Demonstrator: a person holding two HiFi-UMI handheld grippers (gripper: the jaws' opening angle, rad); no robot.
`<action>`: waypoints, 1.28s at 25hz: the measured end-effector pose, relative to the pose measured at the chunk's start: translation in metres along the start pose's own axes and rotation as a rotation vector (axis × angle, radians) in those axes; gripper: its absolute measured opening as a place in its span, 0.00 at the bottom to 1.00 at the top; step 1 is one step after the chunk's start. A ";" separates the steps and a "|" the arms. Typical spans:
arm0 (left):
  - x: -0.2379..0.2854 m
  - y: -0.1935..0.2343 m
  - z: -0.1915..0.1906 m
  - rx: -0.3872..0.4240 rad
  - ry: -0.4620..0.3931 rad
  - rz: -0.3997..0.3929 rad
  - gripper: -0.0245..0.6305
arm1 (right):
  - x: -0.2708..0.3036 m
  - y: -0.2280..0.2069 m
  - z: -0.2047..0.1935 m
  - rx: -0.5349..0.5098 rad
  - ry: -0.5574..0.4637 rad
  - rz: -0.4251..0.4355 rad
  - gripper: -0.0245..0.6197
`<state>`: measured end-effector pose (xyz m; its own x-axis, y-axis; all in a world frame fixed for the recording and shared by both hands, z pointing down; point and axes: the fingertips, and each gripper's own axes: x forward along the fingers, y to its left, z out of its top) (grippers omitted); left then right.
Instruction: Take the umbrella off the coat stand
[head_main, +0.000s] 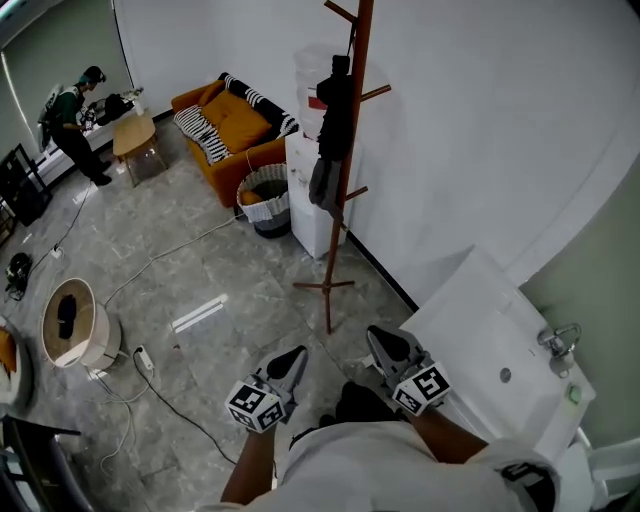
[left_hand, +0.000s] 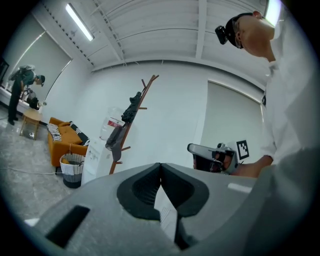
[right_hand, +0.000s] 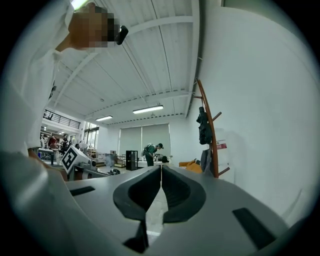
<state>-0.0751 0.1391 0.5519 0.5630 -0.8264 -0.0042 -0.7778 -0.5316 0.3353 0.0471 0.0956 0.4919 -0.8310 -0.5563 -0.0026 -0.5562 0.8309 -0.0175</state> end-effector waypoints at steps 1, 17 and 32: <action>0.003 0.004 0.003 -0.024 -0.008 -0.007 0.06 | 0.005 -0.005 -0.001 0.005 -0.001 -0.003 0.06; 0.145 0.085 0.103 0.030 -0.067 -0.157 0.06 | 0.104 -0.153 0.034 0.078 -0.187 -0.068 0.06; 0.243 0.183 0.228 0.081 -0.148 -0.121 0.06 | 0.204 -0.289 0.083 0.046 -0.288 -0.072 0.06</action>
<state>-0.1449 -0.2011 0.3975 0.6110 -0.7707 -0.1807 -0.7303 -0.6369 0.2470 0.0387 -0.2589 0.4134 -0.7479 -0.6002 -0.2836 -0.6071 0.7912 -0.0736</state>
